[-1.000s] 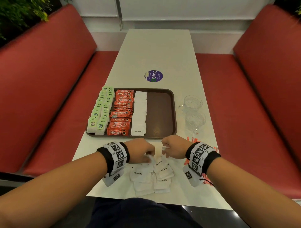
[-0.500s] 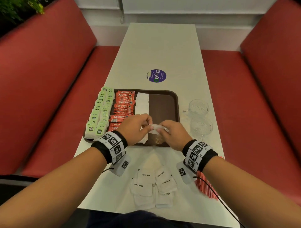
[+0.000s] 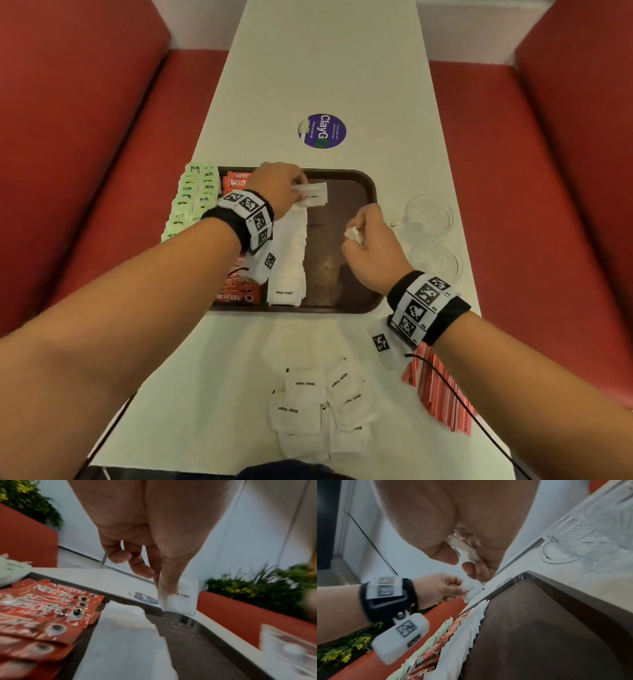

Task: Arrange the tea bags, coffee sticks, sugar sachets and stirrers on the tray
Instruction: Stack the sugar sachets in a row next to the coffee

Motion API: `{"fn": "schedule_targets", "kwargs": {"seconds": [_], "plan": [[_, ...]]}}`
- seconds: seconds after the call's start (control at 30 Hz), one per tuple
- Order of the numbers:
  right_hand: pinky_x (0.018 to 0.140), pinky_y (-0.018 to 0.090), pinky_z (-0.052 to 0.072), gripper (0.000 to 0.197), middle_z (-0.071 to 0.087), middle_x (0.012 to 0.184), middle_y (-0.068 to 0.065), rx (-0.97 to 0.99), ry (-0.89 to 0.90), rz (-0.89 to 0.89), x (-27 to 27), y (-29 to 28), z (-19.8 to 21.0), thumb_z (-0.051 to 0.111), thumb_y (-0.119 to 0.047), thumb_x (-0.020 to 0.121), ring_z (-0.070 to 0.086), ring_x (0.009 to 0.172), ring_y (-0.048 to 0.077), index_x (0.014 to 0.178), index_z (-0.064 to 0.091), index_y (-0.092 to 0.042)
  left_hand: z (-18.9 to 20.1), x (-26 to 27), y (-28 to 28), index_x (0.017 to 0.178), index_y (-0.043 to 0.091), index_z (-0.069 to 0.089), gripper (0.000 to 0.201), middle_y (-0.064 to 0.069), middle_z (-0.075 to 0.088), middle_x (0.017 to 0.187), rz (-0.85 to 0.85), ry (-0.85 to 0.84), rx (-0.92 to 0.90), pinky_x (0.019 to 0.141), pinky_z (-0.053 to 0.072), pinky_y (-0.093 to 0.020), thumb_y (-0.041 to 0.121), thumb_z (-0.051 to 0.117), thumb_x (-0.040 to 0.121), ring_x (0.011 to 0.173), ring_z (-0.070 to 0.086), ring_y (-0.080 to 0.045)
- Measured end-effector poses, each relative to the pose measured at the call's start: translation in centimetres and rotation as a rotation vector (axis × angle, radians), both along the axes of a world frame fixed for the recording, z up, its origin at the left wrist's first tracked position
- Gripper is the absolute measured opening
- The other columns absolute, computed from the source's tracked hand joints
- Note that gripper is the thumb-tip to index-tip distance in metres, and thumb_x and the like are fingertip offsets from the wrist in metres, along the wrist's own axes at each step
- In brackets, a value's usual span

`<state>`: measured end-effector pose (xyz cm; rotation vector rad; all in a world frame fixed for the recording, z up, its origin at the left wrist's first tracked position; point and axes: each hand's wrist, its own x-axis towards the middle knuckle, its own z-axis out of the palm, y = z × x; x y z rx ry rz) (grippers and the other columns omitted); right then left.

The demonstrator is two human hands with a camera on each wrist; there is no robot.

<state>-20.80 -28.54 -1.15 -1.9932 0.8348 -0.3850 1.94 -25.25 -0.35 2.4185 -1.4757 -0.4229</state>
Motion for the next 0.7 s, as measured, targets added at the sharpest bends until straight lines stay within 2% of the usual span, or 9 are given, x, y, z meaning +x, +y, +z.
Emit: {"fn": "schedule_targets", "kwargs": {"seconds": [0.07,0.13,0.17,0.23,0.37,0.43,0.53,0.63,0.7], "plan": [[0.059,0.023,0.039,0.018,0.057,0.085,0.011,-0.018,0.026,0.016,0.2,-0.2,0.2,0.055,-0.004,0.085,0.046,0.065,0.015,0.084,0.04,-0.014,-0.7,1.3,-2.4,0.106,0.022,0.07,0.02,-0.003,0.068,0.109,0.031,0.0,0.047,0.087,0.051,-0.034,0.028,0.072,0.087,0.099,0.061,-0.022],[0.063,0.036,0.046,0.016,0.059,0.082,0.013,0.021,0.016,0.026,0.4,-0.2,0.3,0.055,-0.005,0.085,0.051,0.066,0.02,0.078,0.041,-0.009,-1.6,2.1,-4.4,0.104,0.022,0.072,0.019,-0.002,0.068,0.109,0.03,0.015,0.087,0.083,0.049,-0.03,0.027,0.074,0.085,0.094,0.059,-0.019],[0.064,0.042,0.05,0.014,0.06,0.08,0.011,0.056,0.008,0.028,0.4,-0.1,0.3,0.054,-0.007,0.086,0.057,0.067,0.023,0.078,0.042,-0.006,-2.1,2.3,-5.3,0.103,0.022,0.072,0.02,-0.003,0.068,0.108,0.021,0.022,0.106,0.081,0.048,-0.029,0.027,0.076,0.084,0.091,0.057,-0.017],[0.067,0.047,0.056,0.011,0.065,0.077,0.009,0.112,-0.006,0.027,0.4,-0.2,0.3,0.055,-0.01,0.087,0.066,0.067,0.025,0.082,0.047,-0.003,-2.8,2.7,-6.8,0.103,0.02,0.073,0.022,-0.003,0.069,0.108,0.0,0.026,0.151,0.079,0.047,-0.028,0.029,0.077,0.084,0.09,0.056,-0.017],[0.07,0.047,0.059,0.006,0.069,0.074,0.009,0.147,0.03,0.034,0.6,-0.5,0.3,0.057,-0.01,0.09,0.07,0.065,0.015,0.09,0.052,-0.006,-3.7,3.4,-8.4,0.11,0.018,0.074,0.029,-0.003,0.069,0.109,-0.059,-0.038,0.27,0.073,0.044,-0.029,0.035,0.074,0.086,0.098,0.062,-0.022],[0.071,0.052,0.058,0.006,0.069,0.075,0.012,0.165,0.035,0.037,0.5,-0.7,0.1,0.057,-0.011,0.089,0.071,0.066,0.017,0.088,0.052,-0.01,-4.1,3.8,-9.0,0.11,0.019,0.073,0.032,-0.003,0.07,0.109,-0.068,-0.084,0.291,0.072,0.045,-0.028,0.037,0.076,0.083,0.098,0.064,-0.023],[0.072,0.055,0.058,0.004,0.07,0.075,0.008,0.179,0.044,0.046,0.6,-0.8,-0.4,0.056,-0.013,0.088,0.071,0.069,0.021,0.087,0.051,-0.013,-4.3,4.0,-9.6,0.11,0.021,0.071,0.036,-0.001,0.068,0.112,-0.078,-0.137,0.262,0.079,0.049,-0.029,0.038,0.079,0.079,0.101,0.063,-0.023],[0.073,0.053,0.059,0.003,0.07,0.075,0.0,0.213,0.052,0.046,0.8,-1.0,-0.7,0.053,-0.008,0.094,0.073,0.069,0.017,0.092,0.051,-0.01,-4.4,3.2,-10.0,0.105,0.023,0.074,0.035,0.003,0.069,0.107,-0.171,-0.12,0.293,0.077,0.047,-0.028,0.042,0.08,0.077,0.1,0.063,-0.019],[0.072,0.049,0.061,0.001,0.071,0.078,-0.003,0.231,0.05,0.054,0.9,-1.1,-0.7,0.051,-0.01,0.098,0.074,0.071,0.017,0.097,0.051,-0.009,-4.4,2.7,-10.1,0.107,0.024,0.074,0.036,0.003,0.068,0.111,-0.214,-0.141,0.371,0.082,0.049,-0.03,0.04,0.082,0.076,0.103,0.062,-0.02]]}}
